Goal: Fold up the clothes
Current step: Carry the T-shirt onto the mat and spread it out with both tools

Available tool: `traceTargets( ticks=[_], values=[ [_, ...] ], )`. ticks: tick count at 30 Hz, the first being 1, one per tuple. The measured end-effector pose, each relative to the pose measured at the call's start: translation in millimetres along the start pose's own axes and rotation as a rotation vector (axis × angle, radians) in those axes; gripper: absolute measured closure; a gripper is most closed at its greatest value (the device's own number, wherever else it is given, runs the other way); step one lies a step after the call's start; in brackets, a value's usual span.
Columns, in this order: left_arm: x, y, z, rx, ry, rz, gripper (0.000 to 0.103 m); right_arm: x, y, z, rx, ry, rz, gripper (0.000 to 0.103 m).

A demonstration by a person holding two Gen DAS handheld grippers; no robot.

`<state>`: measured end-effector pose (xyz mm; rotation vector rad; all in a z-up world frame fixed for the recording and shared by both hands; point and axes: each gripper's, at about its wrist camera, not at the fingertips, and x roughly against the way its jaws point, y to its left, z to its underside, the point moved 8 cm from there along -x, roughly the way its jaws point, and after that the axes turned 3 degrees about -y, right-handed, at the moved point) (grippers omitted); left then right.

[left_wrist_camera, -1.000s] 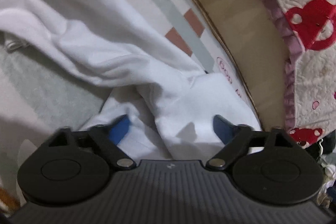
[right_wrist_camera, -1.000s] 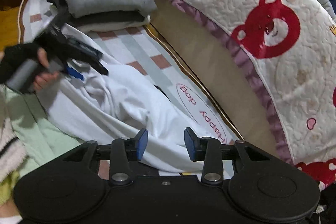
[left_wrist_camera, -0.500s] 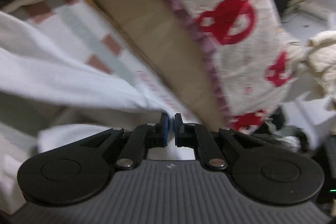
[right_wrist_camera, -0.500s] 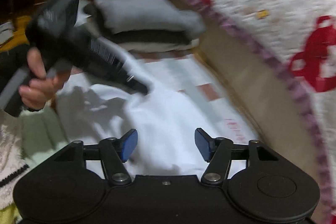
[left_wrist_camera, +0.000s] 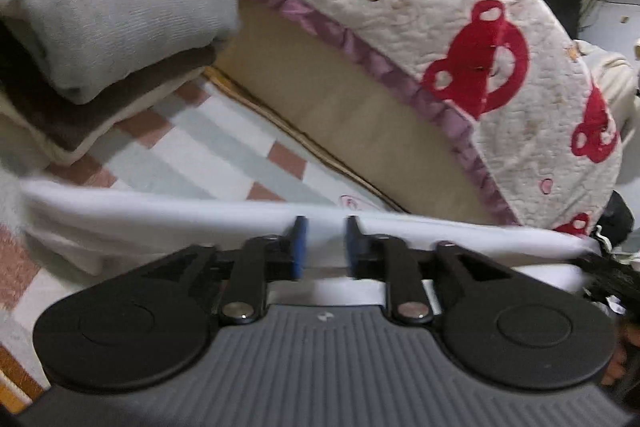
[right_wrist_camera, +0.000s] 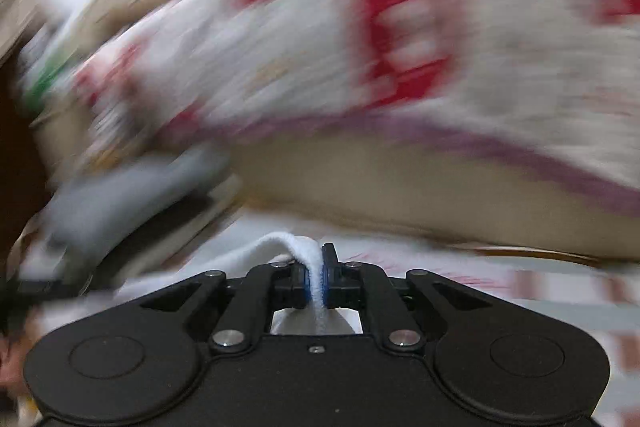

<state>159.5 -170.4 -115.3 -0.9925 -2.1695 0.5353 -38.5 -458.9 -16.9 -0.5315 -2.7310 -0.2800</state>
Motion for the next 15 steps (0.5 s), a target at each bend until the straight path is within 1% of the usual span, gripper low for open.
traceTargets(
  ticks=[1, 2, 3, 4, 5, 7, 9, 10, 11, 12, 13, 14, 15],
  values=[
    [-3.1, 0.6, 2.4, 0.008, 0.018, 0.002, 0.074, 14.9, -23.4, 1.6, 0.018, -0.005, 0.098, 0.098],
    [-7.6, -1.2, 6.7, 0.014, 0.048, 0.01, 0.073, 24.7, -46.7, 10.9, 0.07, 0.028, 0.201, 0.097],
    [-11.5, -3.9, 11.1, 0.013, 0.069, 0.016, 0.069, 31.0, -67.2, 24.1, 0.101, 0.065, 0.277, 0.097],
    [-15.8, -8.0, 17.1, 0.005, 0.09, 0.017, 0.066, 35.6, -88.5, 40.9, 0.08, 0.116, 0.331, 0.097],
    [-20.0, -12.2, 23.0, -0.004, 0.112, 0.018, 0.062, 40.6, -109.1, 57.7, 0.055, 0.165, 0.383, 0.097],
    [-27.0, -21.4, 36.3, -0.035, 0.162, 0.021, 0.059, 50.5, -141.3, 92.0, -0.079, 0.251, 0.431, 0.097],
    [-33.9, -30.0, 50.2, -0.06, 0.214, 0.025, 0.052, 49.7, -165.4, 125.7, -0.137, 0.343, 0.475, 0.096],
    [-37.3, -32.4, 57.4, -0.051, 0.236, 0.032, 0.051, 46.2, -173.9, 143.2, -0.157, 0.409, 0.483, 0.094],
    [-40.6, -34.9, 64.6, -0.042, 0.259, 0.039, 0.049, 43.2, -181.8, 159.8, -0.177, 0.472, 0.491, 0.09],
    [-43.8, -37.0, 71.5, -0.031, 0.281, 0.047, 0.048, 43.2, -186.0, 168.7, -0.198, 0.49, 0.502, 0.085],
    [-47.0, -38.1, 77.3, -0.015, 0.301, 0.056, 0.047, 45.0, -188.7, 175.3, -0.221, 0.51, 0.514, 0.072],
    [-49.8, -39.3, 82.8, -0.003, 0.318, 0.06, 0.047, 46.5, -189.0, 177.1, -0.234, 0.531, 0.52, 0.067],
    [-52.1, -40.8, 87.3, -0.003, 0.328, 0.059, 0.046, 50.1, -185.1, 171.3, -0.228, 0.521, 0.516, 0.067]
  ],
)
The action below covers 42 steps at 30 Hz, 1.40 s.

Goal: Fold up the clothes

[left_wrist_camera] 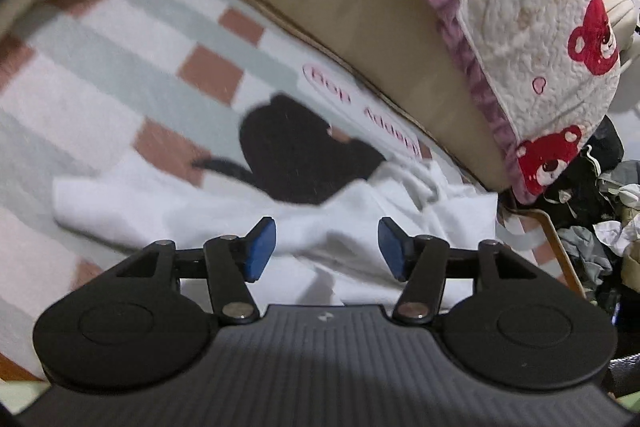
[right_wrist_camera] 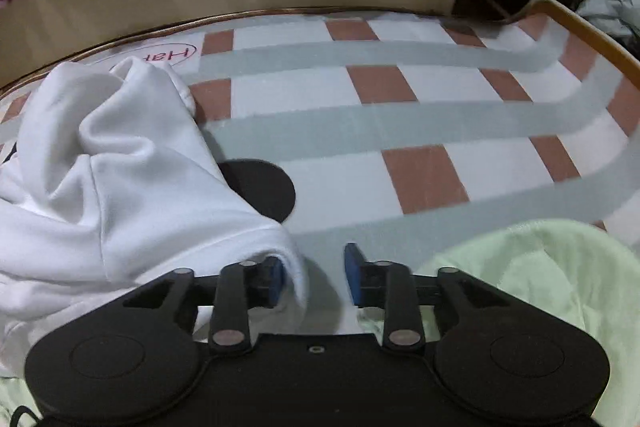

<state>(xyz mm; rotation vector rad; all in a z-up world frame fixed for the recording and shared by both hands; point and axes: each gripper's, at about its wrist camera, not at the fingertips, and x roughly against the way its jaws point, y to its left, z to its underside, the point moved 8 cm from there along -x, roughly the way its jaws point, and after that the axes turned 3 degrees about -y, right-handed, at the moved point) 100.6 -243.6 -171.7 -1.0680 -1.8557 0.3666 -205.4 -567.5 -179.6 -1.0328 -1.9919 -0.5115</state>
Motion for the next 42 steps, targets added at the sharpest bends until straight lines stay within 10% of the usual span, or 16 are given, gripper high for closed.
traceTargets(
  ticks=[4, 10, 14, 21, 24, 25, 26, 33, 42],
  values=[
    [-10.9, -4.6, 10.7, -0.045, 0.028, -0.025, 0.043, 54.6, 29.2, -22.4, 0.15, -0.157, -0.108, 0.062],
    [-26.9, 8.8, 13.1, 0.087, 0.063, -0.006, 0.039, 104.4, 151.8, -9.1, 0.559, -0.227, -0.517, 0.041],
    [-28.3, 25.3, 10.0, 0.2, 0.051, 0.019, 0.038, 65.5, 227.0, 2.1, 0.695, -0.19, -0.533, 0.042],
    [-30.1, 15.2, 7.0, 0.076, -0.016, -0.049, 0.038, 28.9, 266.3, 11.6, 0.789, -0.103, -0.645, 0.045],
    [-23.5, 9.8, 4.1, 0.064, -0.037, -0.014, 0.038, 7.3, 272.2, 25.8, 0.85, -0.07, -0.619, 0.058],
    [-20.6, 8.5, 2.7, 0.061, -0.049, -0.006, 0.038, 3.8, 273.7, 27.6, 0.873, -0.076, -0.603, 0.089],
    [-17.2, 8.1, 0.4, 0.057, -0.063, -0.008, 0.038, 2.8, 275.3, 23.5, 0.877, -0.097, -0.575, 0.095],
    [-7.5, 17.1, -3.7, -0.124, -0.079, -0.236, 0.038, 62.0, 205.3, -65.4, 0.49, -0.369, -0.445, 0.096],
    [-12.0, 5.0, 0.7, -0.117, -0.045, -0.151, 0.034, 86.2, 9.2, -135.0, 0.261, -0.507, 0.063, 0.096]
  ],
)
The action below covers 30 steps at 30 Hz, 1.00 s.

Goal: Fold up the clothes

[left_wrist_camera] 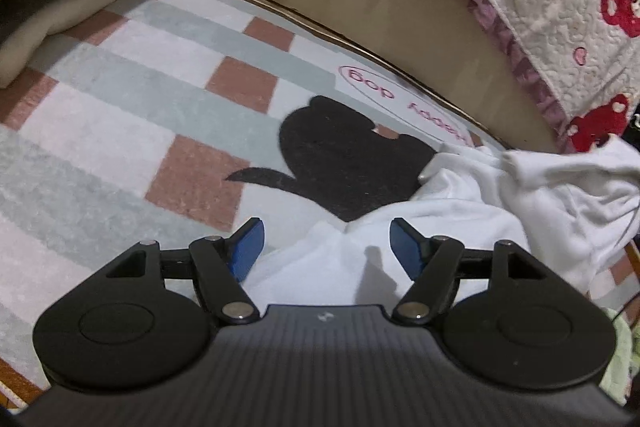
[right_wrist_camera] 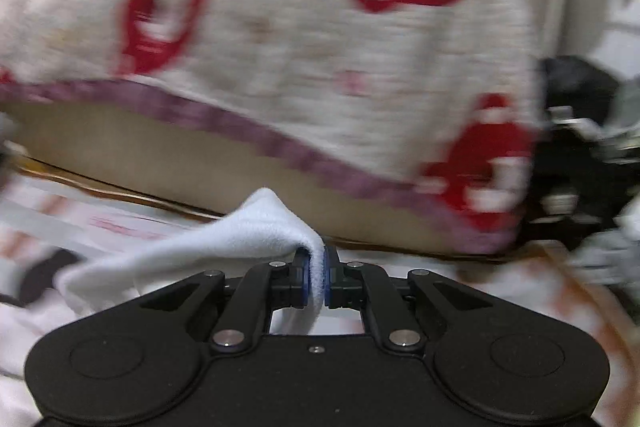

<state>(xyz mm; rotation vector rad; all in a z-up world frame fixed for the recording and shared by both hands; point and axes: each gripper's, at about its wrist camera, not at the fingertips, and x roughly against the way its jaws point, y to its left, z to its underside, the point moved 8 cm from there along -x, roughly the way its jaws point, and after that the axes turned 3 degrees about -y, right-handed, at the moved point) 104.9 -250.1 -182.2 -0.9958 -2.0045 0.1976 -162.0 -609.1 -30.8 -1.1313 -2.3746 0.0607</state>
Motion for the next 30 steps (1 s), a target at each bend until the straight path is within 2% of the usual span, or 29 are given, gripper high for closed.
traceTargets(
  ticks=[3, 7, 8, 11, 15, 16, 18, 20, 22, 23, 24, 26, 29, 30],
  values=[
    [0.4, -10.3, -2.0, -0.016, 0.012, 0.048, 0.034, -7.5, -52.7, 17.6, 0.008, 0.038, 0.167, 0.096],
    [0.2, -37.4, -10.4, -0.136, 0.031, 0.097, 0.031, -18.1, -117.0, 43.9, -0.002, 0.106, 0.355, 0.096],
    [0.1, -43.1, -11.1, -0.157, 0.038, 0.109, 0.03, -26.3, -121.9, 54.6, 0.037, 0.144, 0.384, 0.096],
    [-5.1, -57.7, -11.1, -0.179, 0.08, 0.164, 0.028, -44.0, -136.0, 82.9, 0.07, 0.225, 0.425, 0.096],
    [-20.7, -76.0, -6.1, -0.235, 0.152, 0.199, 0.027, -57.2, -147.1, 115.9, -0.006, 0.338, 0.417, 0.095],
    [-24.3, -81.8, -5.3, -0.262, 0.154, 0.202, 0.026, -58.2, -146.4, 121.5, -0.033, 0.356, 0.409, 0.086],
    [-36.2, -93.5, -0.1, -0.302, 0.174, 0.217, 0.018, -52.0, -137.2, 123.0, -0.099, 0.349, 0.348, 0.077],
    [-50.7, -100.0, 11.0, -0.316, 0.229, 0.226, 0.016, -39.9, -120.3, 113.4, -0.187, 0.284, 0.219, 0.054],
    [-64.7, -102.7, 22.6, -0.332, 0.27, 0.218, 0.017, -25.5, -99.5, 100.4, -0.279, 0.22, 0.066, 0.051],
    [-69.7, -103.3, 27.1, -0.342, 0.268, 0.209, 0.025, -19.8, -83.5, 93.8, -0.303, 0.201, -0.029, 0.051],
    [-71.0, -103.7, 29.9, -0.356, 0.261, 0.203, 0.055, -13.5, -67.6, 86.9, -0.327, 0.182, -0.124, 0.05],
    [-65.0, -106.2, 32.3, -0.358, 0.256, 0.225, 0.095, -3.2, -30.7, 74.3, -0.325, 0.157, -0.318, 0.045],
    [-39.9, -113.5, 31.0, -0.331, 0.232, 0.305, 0.096, 7.2, 25.7, 61.9, -0.201, 0.123, -0.503, 0.043],
    [-28.5, -117.9, 30.5, -0.33, 0.216, 0.341, 0.096, 7.7, 38.8, 58.5, -0.166, 0.108, -0.529, 0.042]
  ],
)
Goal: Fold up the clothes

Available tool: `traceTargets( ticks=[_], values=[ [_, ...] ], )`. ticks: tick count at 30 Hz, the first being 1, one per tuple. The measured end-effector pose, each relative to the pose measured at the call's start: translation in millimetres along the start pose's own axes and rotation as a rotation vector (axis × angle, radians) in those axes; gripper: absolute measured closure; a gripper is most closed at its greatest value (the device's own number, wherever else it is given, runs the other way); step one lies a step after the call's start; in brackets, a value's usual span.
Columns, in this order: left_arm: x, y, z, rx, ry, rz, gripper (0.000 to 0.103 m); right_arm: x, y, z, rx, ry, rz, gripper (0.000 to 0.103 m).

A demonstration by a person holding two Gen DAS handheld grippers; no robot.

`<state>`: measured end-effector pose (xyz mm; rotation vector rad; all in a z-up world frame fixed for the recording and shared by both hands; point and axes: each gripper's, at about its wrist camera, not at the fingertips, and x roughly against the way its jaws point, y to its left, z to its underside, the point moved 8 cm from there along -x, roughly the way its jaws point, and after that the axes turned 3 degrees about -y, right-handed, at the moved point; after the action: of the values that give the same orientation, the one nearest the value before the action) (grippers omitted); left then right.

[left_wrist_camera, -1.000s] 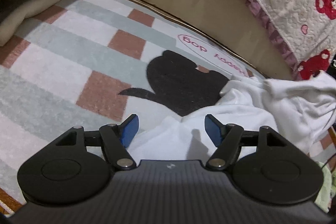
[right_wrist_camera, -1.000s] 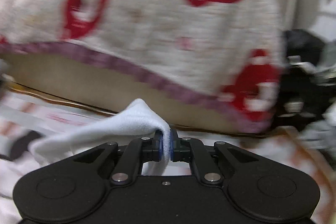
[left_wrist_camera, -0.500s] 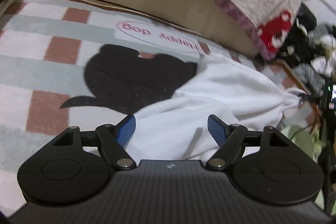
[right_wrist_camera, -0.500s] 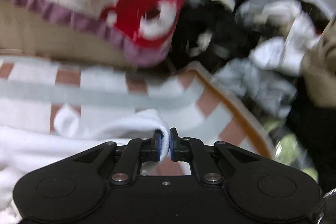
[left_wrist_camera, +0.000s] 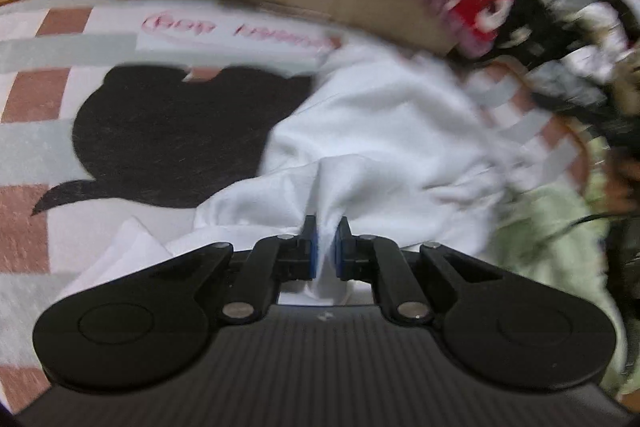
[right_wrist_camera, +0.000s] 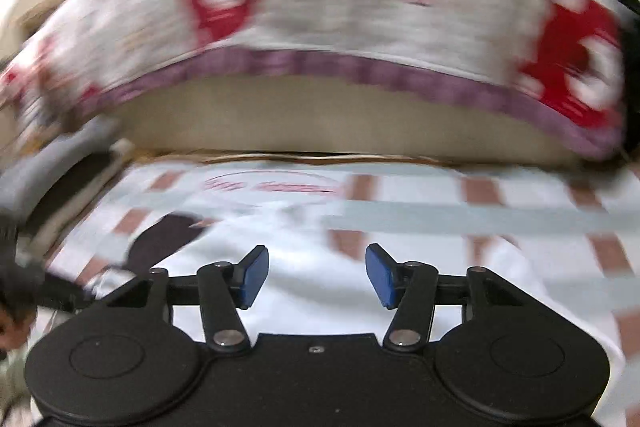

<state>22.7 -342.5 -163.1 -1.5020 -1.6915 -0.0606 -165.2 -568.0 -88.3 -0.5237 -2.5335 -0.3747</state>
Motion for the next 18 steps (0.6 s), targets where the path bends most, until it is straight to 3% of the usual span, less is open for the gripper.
traceTargets(
  ticks=[4, 8, 10, 12, 15, 17, 18],
  values=[
    [25.1, -51.9, 13.2, -0.046, -0.026, 0.168, 0.096, -23.6, 29.4, -10.4, 0.043, 0.01, -0.12, 0.042],
    [7.0, -86.4, 54.7, -0.02, 0.06, 0.259, 0.096, -51.4, 46.0, -14.5, 0.11, 0.114, -0.288, 0.042],
    [-1.9, -95.8, 72.3, 0.011, 0.082, 0.296, 0.096, -72.7, 50.0, -12.3, 0.178, 0.159, -0.269, 0.041],
    [-6.2, -102.6, 82.9, 0.042, 0.1, 0.334, 0.096, -95.3, 50.0, -7.5, 0.236, 0.184, -0.217, 0.033],
    [-13.7, -102.5, 91.3, 0.043, 0.144, 0.284, 0.095, -128.2, 43.9, 4.2, 0.219, 0.257, -0.218, 0.033],
    [-6.4, -99.0, 89.2, 0.042, 0.143, 0.243, 0.094, -122.0, 42.3, 20.2, 0.205, 0.326, -0.277, 0.096],
    [2.4, -96.8, 82.0, 0.03, 0.117, 0.228, 0.093, -112.5, 42.5, 29.2, 0.224, 0.353, -0.298, 0.098]
  ],
)
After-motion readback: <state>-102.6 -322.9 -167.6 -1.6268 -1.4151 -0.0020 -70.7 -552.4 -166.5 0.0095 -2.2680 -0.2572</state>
